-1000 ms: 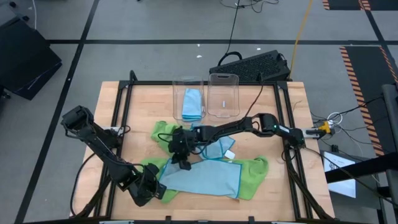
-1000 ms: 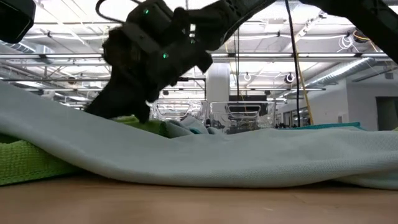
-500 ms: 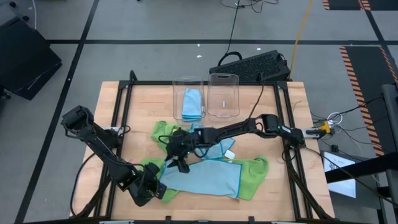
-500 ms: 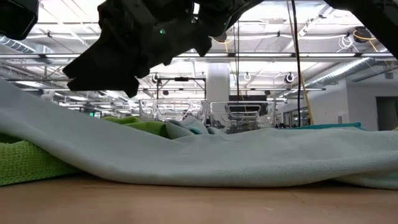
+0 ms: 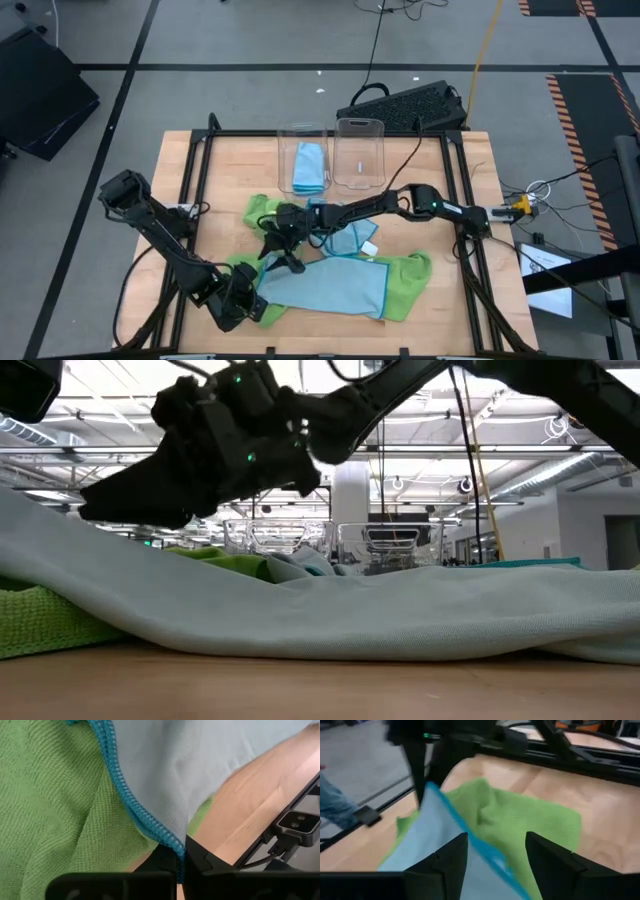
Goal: Fold microfiber towels
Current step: Fold the bottom blue microfiber towel
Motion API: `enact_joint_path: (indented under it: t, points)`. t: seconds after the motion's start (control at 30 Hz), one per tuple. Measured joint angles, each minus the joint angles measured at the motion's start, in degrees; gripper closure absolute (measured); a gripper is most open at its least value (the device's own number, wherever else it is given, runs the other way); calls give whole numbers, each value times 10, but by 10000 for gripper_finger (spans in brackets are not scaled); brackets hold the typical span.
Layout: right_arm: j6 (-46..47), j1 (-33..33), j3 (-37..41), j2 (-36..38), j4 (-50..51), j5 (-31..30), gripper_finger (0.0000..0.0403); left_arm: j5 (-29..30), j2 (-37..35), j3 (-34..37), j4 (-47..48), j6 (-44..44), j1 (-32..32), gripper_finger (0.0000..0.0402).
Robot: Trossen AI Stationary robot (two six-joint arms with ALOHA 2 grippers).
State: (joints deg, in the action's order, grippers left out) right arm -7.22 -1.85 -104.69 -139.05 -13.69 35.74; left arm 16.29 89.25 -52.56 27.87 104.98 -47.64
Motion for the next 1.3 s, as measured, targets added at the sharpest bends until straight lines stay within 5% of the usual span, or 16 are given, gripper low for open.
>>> enact_joint_path:
  t: [0.23,0.97,1.3]
  points:
    - [12,1,-87,-59,49,77,209,-7,0,0,-4,1,1,399]
    - [-17,-8,-101,-90,54,93,218,-58,0,0,-16,-22,22,398]
    - [-16,-1,-100,-76,120,93,338,-58,0,0,-14,-25,22,399]
